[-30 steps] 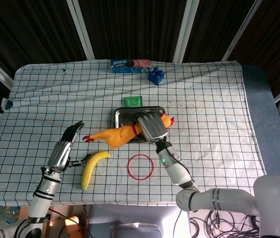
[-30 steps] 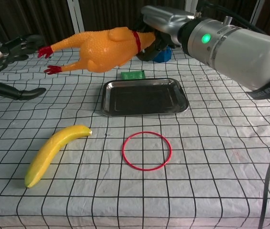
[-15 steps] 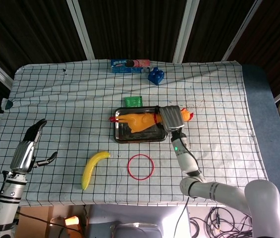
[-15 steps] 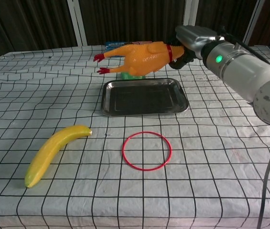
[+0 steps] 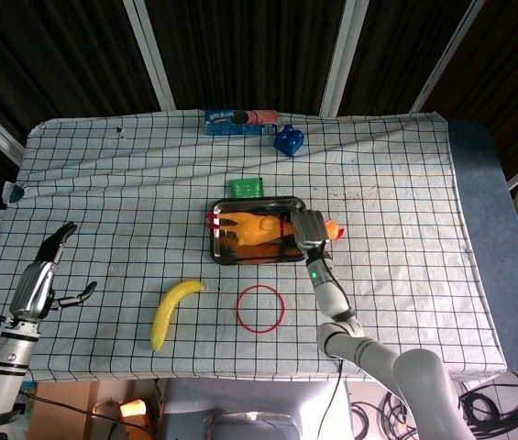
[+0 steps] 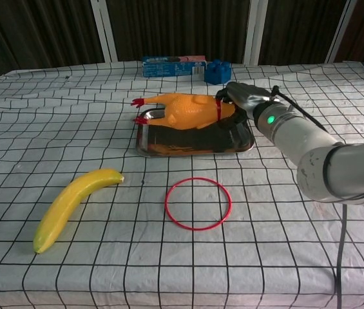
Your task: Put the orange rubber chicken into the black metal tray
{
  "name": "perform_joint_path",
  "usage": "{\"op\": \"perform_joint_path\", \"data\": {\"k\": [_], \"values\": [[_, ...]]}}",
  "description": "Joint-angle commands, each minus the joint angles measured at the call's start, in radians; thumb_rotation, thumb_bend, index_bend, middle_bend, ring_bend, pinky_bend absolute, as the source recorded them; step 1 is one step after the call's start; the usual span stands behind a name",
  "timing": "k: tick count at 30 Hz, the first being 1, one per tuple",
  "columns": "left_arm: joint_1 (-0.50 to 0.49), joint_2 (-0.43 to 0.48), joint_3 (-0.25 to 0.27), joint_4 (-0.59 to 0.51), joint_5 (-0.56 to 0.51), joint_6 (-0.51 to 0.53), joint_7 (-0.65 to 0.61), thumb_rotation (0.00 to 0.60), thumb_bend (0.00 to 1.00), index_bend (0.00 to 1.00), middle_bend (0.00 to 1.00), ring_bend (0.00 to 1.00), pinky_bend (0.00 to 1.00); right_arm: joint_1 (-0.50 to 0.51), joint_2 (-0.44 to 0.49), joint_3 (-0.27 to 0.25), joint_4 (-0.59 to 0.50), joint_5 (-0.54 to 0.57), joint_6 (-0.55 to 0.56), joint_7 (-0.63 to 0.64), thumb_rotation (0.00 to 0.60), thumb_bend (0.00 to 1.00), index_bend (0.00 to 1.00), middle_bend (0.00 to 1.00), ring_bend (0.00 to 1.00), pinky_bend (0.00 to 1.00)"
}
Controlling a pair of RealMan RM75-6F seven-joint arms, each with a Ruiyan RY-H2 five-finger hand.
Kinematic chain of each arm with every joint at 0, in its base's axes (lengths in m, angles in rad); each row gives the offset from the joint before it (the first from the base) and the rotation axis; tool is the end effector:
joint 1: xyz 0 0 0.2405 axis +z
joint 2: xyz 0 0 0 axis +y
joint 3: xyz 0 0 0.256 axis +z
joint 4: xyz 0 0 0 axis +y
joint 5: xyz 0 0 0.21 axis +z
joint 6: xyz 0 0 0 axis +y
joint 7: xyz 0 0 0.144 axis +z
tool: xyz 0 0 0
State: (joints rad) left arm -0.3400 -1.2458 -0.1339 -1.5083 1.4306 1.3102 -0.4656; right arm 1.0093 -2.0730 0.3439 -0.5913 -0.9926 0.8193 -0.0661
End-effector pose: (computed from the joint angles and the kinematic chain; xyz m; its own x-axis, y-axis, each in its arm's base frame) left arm -0.2711 0.2755 0.1203 -0.0894 0.0791 0.9929 0.9836 -0.1499 0.1005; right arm -0.1259 -0.4346 -0.0978 0.2783 -0.2061 0.9381 -0.9561 -0.1532 0.2500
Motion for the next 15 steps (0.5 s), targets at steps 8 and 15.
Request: {"op": "perform_joint_path", "data": {"k": [8,15], "values": [[-0.001,0.019,0.002,-0.011,0.001,-0.023,-0.040,0.600,0.27,0.00,0.00,0.00,0.00,-0.015,0.085,-0.018,-0.071,-0.045,-0.068,-0.065,0.600,0.13,0.00,0.00,0.00,0.00],[0.006,0.041,0.010,-0.033,0.003,-0.028,-0.036,0.600,0.27,0.00,0.00,0.00,0.00,-0.050,0.209,-0.045,-0.242,-0.030,-0.077,-0.214,0.600,0.09,0.00,0.00,0.00,0.00]]}}
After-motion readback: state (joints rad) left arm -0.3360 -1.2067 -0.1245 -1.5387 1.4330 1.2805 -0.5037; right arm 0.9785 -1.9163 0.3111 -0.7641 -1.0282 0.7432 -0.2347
